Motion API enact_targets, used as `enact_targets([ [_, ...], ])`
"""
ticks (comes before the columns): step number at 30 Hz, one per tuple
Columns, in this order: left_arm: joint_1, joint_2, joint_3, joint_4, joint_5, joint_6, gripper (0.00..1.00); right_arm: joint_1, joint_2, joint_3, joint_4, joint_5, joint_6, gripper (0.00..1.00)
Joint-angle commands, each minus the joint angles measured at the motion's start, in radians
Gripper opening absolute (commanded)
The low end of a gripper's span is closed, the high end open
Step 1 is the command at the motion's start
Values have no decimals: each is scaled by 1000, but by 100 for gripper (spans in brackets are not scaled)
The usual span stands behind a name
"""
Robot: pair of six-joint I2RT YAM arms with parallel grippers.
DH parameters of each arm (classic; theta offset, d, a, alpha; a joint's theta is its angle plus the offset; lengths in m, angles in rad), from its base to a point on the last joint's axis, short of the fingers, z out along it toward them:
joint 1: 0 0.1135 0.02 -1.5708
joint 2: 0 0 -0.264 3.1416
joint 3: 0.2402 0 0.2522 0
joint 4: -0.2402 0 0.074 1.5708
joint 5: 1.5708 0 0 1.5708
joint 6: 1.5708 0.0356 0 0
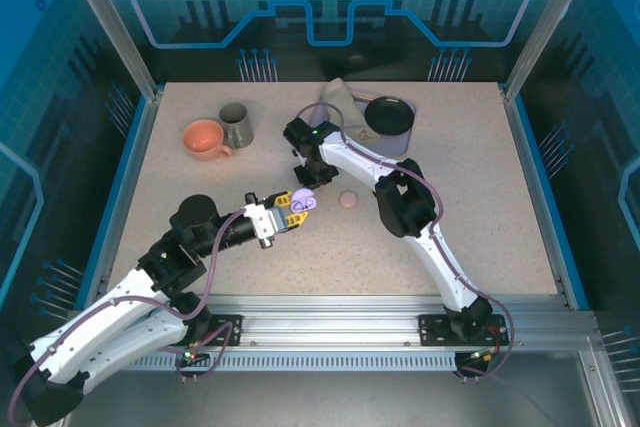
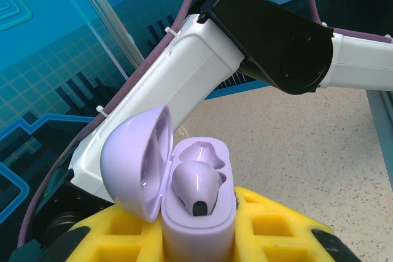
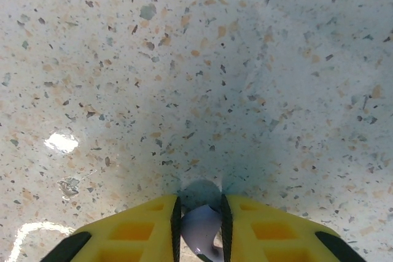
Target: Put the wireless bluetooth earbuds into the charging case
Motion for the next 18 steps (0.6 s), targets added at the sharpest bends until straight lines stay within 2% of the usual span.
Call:
enact_targets([
  [1, -8, -5, 19, 5, -10, 9, 0, 19, 23, 6, -59, -6, -7, 24],
  [10, -9, -4, 21, 2, -8, 4, 0, 4, -30, -23, -57, -32, 12, 24],
  [18, -9, 3, 23, 6, -9, 0, 0, -2, -110, -123, 2, -54, 37, 23],
])
